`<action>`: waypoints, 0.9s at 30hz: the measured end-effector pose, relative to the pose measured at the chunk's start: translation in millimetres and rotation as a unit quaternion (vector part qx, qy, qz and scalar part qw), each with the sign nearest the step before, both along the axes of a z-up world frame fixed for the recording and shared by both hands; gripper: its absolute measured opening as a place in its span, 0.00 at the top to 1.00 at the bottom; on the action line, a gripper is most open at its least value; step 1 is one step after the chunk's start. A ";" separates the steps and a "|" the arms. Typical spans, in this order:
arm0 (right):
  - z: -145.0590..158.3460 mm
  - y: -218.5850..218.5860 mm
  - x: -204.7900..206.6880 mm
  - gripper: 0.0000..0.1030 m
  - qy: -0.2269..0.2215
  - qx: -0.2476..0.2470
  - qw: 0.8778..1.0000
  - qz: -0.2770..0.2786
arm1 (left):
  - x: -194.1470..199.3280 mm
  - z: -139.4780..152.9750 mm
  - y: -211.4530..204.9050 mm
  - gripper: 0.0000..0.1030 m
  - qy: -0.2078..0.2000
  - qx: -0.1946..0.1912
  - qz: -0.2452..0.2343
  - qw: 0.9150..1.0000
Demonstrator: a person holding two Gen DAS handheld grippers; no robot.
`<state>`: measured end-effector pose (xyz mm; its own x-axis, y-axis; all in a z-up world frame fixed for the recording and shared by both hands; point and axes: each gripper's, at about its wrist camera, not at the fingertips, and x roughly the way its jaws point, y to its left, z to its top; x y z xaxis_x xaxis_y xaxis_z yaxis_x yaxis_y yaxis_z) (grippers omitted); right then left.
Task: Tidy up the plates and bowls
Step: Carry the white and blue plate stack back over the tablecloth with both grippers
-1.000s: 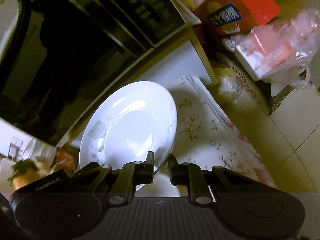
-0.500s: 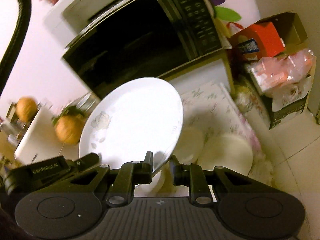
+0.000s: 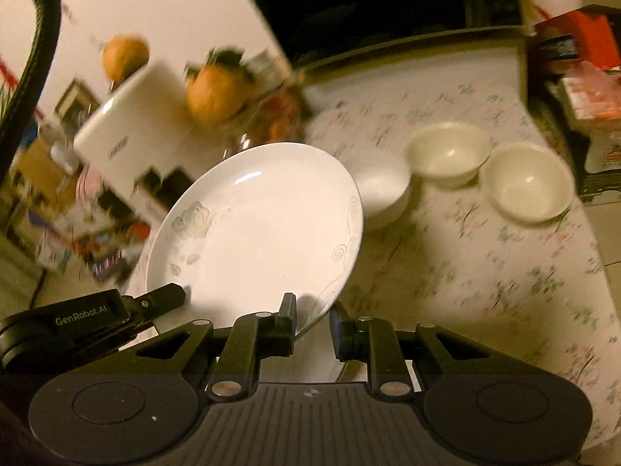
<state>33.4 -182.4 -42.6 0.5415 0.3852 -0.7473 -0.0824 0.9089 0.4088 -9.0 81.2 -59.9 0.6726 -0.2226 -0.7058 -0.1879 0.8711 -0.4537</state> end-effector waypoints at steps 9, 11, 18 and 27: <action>-24.6 27.7 -12.3 0.81 0.038 -0.032 0.998 0.032 | -1.6 -27.6 15.6 0.92 0.044 -0.003 0.005 0.999; -27.0 30.1 -11.2 0.81 0.044 -0.033 0.998 0.034 | -5.5 -29.9 16.9 0.92 0.048 0.001 0.005 0.999; -34.4 37.4 -13.6 0.81 0.058 -0.038 0.997 0.041 | -10.4 -37.3 18.3 0.92 0.060 0.010 0.005 0.998; -43.8 39.9 -13.8 0.81 0.075 -0.046 0.995 0.040 | -11.7 -46.0 16.8 0.92 0.075 0.017 0.003 0.997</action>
